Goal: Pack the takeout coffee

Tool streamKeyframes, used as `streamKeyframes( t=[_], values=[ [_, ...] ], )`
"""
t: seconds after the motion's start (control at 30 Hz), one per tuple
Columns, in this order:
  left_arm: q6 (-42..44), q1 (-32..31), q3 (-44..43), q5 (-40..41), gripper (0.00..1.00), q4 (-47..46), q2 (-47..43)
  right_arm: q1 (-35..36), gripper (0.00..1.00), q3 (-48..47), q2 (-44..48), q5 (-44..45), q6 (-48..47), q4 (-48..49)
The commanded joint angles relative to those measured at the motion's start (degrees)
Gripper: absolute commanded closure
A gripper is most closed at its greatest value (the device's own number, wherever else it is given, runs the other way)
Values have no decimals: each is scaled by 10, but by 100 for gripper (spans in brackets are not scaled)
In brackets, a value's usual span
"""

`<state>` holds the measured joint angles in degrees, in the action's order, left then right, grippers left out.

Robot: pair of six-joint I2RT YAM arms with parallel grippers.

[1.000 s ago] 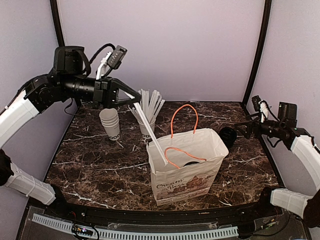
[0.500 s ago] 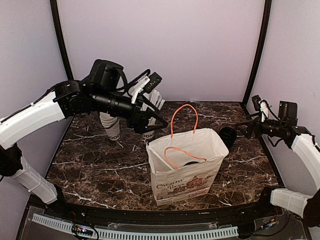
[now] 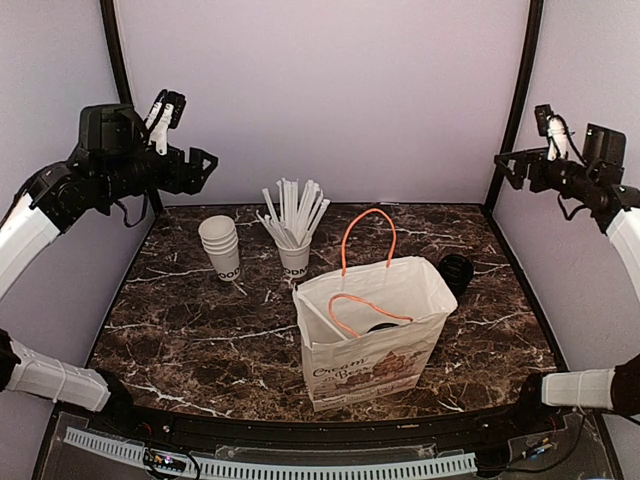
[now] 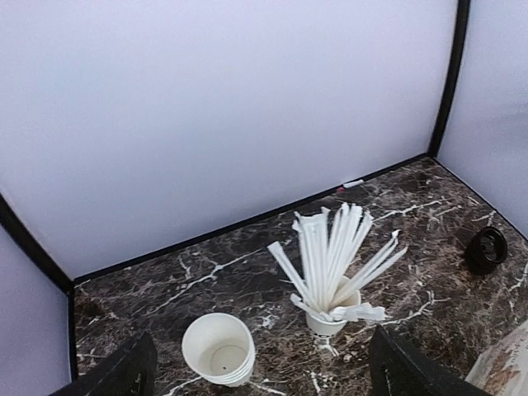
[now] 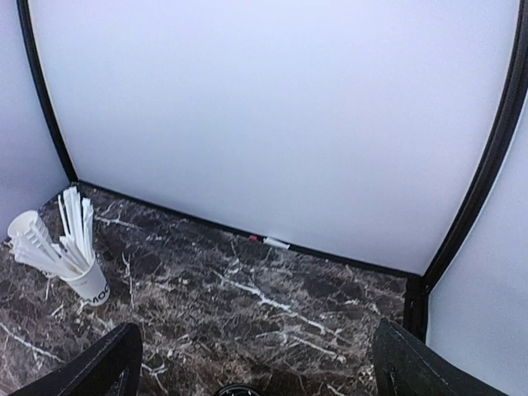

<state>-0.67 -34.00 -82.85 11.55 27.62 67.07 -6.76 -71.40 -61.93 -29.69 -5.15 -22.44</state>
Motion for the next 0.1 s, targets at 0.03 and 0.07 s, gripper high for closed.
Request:
streamKeyframes(
  t=[0.03, 0.07],
  values=[
    [-18, 22, 31, 54, 8, -6, -19, -3, 2, -37, 4, 45, 50, 0],
    [-20, 22, 46, 50, 8, -9, -19, -3, 2, -26, 13, 45, 51, 8]
  ],
)
